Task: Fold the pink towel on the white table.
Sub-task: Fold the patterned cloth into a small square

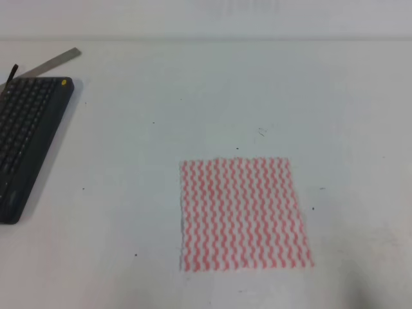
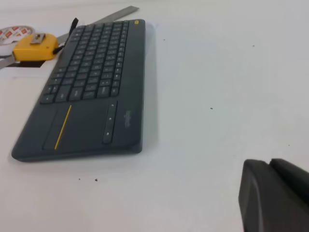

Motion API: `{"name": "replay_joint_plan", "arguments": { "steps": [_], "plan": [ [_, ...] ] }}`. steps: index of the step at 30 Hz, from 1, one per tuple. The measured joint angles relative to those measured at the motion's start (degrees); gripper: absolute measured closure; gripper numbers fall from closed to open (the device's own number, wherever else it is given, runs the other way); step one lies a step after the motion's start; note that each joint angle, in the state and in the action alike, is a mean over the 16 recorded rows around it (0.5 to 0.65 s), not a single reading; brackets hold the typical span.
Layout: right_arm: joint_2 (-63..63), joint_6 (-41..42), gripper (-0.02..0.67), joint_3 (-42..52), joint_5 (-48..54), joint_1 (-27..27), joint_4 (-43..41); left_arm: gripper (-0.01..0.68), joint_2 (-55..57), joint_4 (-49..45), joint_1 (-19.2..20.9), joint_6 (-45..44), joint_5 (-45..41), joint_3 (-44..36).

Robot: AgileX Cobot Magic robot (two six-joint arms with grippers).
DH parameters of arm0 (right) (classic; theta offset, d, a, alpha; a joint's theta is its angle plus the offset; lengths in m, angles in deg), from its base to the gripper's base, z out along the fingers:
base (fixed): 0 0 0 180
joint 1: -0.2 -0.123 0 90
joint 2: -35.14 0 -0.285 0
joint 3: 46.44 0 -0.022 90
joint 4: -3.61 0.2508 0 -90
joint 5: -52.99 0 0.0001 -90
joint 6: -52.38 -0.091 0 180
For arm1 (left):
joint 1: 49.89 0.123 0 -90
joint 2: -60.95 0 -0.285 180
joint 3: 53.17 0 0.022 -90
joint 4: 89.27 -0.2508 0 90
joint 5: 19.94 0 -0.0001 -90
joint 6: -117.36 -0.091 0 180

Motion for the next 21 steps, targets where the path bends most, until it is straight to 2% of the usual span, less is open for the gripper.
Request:
{"name": "replay_joint_plan", "arguments": {
  "steps": [21],
  "plan": [
    [-0.08, -0.01, 0.668, 0.00, -0.11, -0.01, 0.00, 0.671, -0.79, 0.06, 0.01, -0.01, 0.63, -0.30]
  ]
}}
